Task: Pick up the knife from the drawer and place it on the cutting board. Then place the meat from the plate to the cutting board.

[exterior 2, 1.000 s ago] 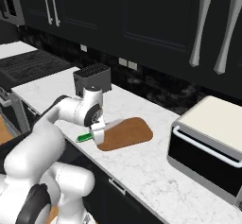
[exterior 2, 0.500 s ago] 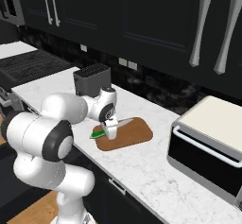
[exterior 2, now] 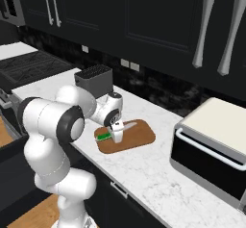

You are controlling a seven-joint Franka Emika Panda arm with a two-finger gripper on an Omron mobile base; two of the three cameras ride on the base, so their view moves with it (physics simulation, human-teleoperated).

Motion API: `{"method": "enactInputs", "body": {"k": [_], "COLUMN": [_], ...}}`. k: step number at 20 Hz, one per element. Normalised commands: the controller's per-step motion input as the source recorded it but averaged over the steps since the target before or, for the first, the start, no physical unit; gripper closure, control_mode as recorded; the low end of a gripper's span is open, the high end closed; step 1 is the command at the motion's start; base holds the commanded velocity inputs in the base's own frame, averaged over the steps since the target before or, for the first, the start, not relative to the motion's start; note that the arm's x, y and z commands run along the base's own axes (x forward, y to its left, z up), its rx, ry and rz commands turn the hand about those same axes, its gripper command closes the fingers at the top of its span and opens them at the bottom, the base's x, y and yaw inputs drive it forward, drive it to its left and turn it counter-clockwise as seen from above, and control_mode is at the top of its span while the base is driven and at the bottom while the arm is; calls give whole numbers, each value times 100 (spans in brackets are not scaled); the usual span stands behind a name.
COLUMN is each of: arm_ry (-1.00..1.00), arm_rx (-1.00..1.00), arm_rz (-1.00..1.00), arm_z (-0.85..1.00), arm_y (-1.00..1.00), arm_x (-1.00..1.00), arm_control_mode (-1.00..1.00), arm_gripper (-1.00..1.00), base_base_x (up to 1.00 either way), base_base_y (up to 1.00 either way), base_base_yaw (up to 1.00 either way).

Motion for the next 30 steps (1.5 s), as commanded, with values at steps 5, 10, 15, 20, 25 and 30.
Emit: {"method": "enactInputs", "body": {"k": [5, 10, 15, 20, 25, 30], "arm_ry": [-1, -7, -3, 0, 0, 0], "arm_rx": [0, 0, 0, -6, -10, -3], "arm_rz": [0, 0, 0, 2, 23, 39], "arm_z": [-44, 19, 87, 77, 44, 8], "arm_y": [0, 2, 21, 64, 98, 68], "arm_x": [6, -20, -30, -9, 11, 40], "arm_control_mode": [-100, -100, -100, -100, -100, -100], "arm_gripper": [-100, -100, -100, -100, -100, -100], "base_base_x": [0, 0, 0, 0, 0, 0], "base_base_y": [0, 0, 0, 0, 0, 0], "base_base_yaw": [0, 0, 0, 0, 0, 0]}}
